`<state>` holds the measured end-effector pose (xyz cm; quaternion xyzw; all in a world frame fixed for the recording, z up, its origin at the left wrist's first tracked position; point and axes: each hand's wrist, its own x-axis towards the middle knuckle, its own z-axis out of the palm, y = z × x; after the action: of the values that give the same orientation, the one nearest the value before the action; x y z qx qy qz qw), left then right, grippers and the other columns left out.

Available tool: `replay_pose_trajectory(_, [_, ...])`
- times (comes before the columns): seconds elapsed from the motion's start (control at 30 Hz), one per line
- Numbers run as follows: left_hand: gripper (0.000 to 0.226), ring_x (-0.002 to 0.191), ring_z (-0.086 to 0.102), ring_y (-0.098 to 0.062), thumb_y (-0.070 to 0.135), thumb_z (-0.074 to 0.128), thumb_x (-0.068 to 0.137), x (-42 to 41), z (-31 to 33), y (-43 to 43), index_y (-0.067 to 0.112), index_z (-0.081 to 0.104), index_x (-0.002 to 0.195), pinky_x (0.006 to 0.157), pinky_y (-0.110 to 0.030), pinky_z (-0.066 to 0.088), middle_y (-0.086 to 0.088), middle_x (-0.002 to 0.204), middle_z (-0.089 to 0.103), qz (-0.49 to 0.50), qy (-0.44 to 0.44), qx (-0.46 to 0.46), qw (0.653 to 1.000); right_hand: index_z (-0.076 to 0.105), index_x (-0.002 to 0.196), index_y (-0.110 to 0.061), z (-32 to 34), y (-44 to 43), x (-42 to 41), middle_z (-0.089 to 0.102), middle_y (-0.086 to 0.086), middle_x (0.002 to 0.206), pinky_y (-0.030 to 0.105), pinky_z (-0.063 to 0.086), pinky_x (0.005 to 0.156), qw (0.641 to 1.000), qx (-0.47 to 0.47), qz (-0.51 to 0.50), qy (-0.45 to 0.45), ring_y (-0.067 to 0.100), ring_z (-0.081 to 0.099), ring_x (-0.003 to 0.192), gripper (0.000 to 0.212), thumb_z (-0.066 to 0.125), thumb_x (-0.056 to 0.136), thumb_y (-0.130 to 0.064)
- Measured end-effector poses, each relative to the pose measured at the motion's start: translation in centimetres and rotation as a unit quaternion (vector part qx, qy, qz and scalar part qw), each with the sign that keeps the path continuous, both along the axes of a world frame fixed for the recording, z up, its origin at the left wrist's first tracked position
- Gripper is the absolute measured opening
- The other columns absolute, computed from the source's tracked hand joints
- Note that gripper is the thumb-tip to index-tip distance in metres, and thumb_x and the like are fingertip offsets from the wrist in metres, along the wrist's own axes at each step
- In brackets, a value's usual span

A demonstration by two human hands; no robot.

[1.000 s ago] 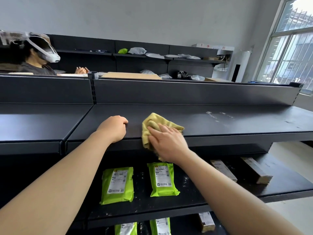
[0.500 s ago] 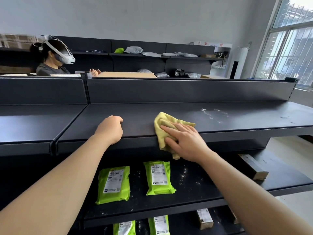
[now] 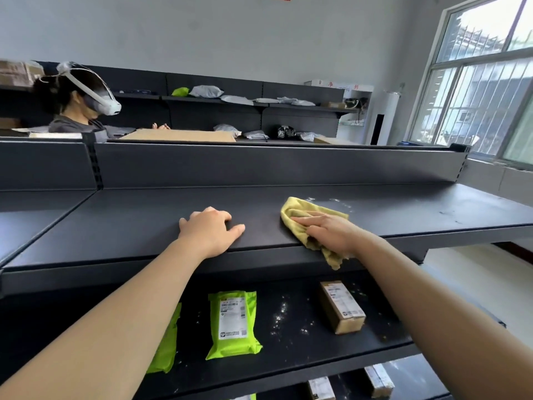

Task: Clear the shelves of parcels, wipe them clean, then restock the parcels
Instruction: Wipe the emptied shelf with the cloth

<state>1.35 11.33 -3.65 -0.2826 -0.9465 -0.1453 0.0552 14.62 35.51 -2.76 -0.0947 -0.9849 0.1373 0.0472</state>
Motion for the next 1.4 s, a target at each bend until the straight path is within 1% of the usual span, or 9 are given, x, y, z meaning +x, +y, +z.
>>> replay_pose_trajectory(0.1, [0.046, 0.125, 0.041, -0.030, 0.056, 0.039, 0.093, 0.2, 0.2, 2.5, 0.032, 0.052, 0.130, 0.102, -0.048, 0.030, 0.000, 0.136, 0.047, 0.014, -0.011, -0.003, 1.000, 0.030, 0.147, -0.045, 0.5, 0.5, -3.0, 0.016, -0.012, 0.160, 0.038, 0.009, 0.120, 0.998, 0.037, 0.029, -0.033, 0.010, 0.012, 0.148, 0.051, 0.028, 0.100, -0.026])
replay_pose_trajectory(0.2, [0.038, 0.126, 0.039, -0.030, 0.046, 0.038, 0.096, 0.5, 0.4, 5.3, 0.034, 0.051, 0.130, 0.105, -0.049, 0.028, 0.001, 0.138, 0.045, 0.018, -0.021, 0.006, 1.000, 0.023, 0.147, -0.050, 0.3, 2.0, -5.5, 0.011, -0.012, 0.161, 0.047, 0.007, 0.119, 0.998, 0.045, 0.016, -0.051, 0.013, 0.008, 0.149, 0.048, 0.024, 0.101, -0.037])
replay_pose_trajectory(0.27, [0.037, 0.127, 0.038, -0.030, 0.044, 0.037, 0.097, 0.9, 0.6, 7.4, 0.036, 0.051, 0.130, 0.106, -0.050, 0.027, 0.001, 0.138, 0.044, 0.012, -0.024, 0.006, 1.000, 0.020, 0.147, -0.051, 0.0, 3.7, -6.7, 0.010, -0.012, 0.161, 0.048, 0.007, 0.119, 0.997, 0.053, 0.010, -0.058, 0.014, 0.007, 0.149, 0.047, 0.021, 0.101, -0.048])
replay_pose_trajectory(0.47, [0.039, 0.130, 0.034, -0.030, 0.045, 0.034, 0.096, 1.4, 0.3, 12.3, 0.036, 0.048, 0.132, 0.111, -0.061, 0.015, 0.002, 0.141, 0.041, 0.012, -0.026, -0.002, 1.000, 0.016, 0.150, -0.047, -0.4, 13.0, -7.1, 0.009, -0.006, 0.162, 0.051, 0.010, 0.118, 0.992, 0.067, -0.077, -0.079, 0.020, 0.011, 0.149, 0.053, 0.017, 0.098, -0.059])
replay_pose_trajectory(0.57, [0.040, 0.130, 0.034, -0.027, 0.047, 0.033, 0.095, 1.1, 0.0, 12.6, 0.039, 0.048, 0.132, 0.111, -0.057, 0.019, 0.004, 0.141, 0.041, 0.019, -0.006, 0.006, 1.000, 0.014, 0.150, -0.046, -0.4, 15.5, -7.4, 0.008, -0.005, 0.163, 0.055, 0.011, 0.117, 0.988, 0.075, -0.096, -0.091, 0.024, 0.011, 0.149, 0.052, 0.016, 0.099, -0.055])
replay_pose_trajectory(0.77, [0.040, 0.126, 0.039, -0.022, 0.047, 0.038, 0.095, 1.0, -0.3, 12.7, 0.036, 0.052, 0.131, 0.106, -0.038, 0.031, 0.006, 0.140, 0.044, -0.001, 0.010, 0.047, 0.999, 0.017, 0.148, -0.050, 0.1, 13.1, -10.6, 0.003, -0.002, 0.163, 0.053, 0.011, 0.118, 0.994, 0.061, -0.021, -0.091, 0.029, 0.011, 0.149, 0.049, 0.022, 0.100, -0.042])
replay_pose_trajectory(1.0, [0.038, 0.126, 0.041, -0.024, 0.047, 0.042, 0.095, 0.8, -0.2, 12.5, 0.037, 0.054, 0.130, 0.103, -0.035, 0.034, 0.003, 0.139, 0.046, -0.008, 0.017, 0.046, 0.999, 0.016, 0.149, -0.049, 0.6, 8.8, -15.7, -0.003, -0.004, 0.163, 0.049, 0.012, 0.119, 0.992, 0.042, 0.054, -0.104, 0.028, 0.011, 0.149, 0.050, 0.022, 0.101, -0.036])
replay_pose_trajectory(1.2, [0.040, 0.131, 0.036, -0.019, 0.048, 0.043, 0.095, 0.6, -0.2, 12.4, 0.039, 0.052, 0.132, 0.106, -0.034, 0.032, 0.008, 0.143, 0.041, -0.006, -0.002, 0.057, 0.998, 0.006, 0.152, -0.040, 0.1, 12.1, -17.6, -0.003, -0.004, 0.163, 0.048, 0.004, 0.120, 0.992, 0.053, 0.028, -0.111, 0.020, -0.005, 0.150, 0.054, 0.016, 0.100, -0.044])
replay_pose_trajectory(1.4, [0.039, 0.131, 0.036, -0.016, 0.047, 0.044, 0.094, 0.6, -0.2, 12.3, 0.038, 0.053, 0.130, 0.108, -0.036, 0.033, 0.012, 0.142, 0.042, -0.001, -0.013, 0.074, 0.997, 0.005, 0.153, -0.038, 0.0, 19.3, -15.4, -0.003, -0.003, 0.163, 0.048, 0.002, 0.120, 0.988, 0.067, -0.063, -0.123, 0.021, -0.006, 0.150, 0.057, 0.015, 0.099, -0.051])
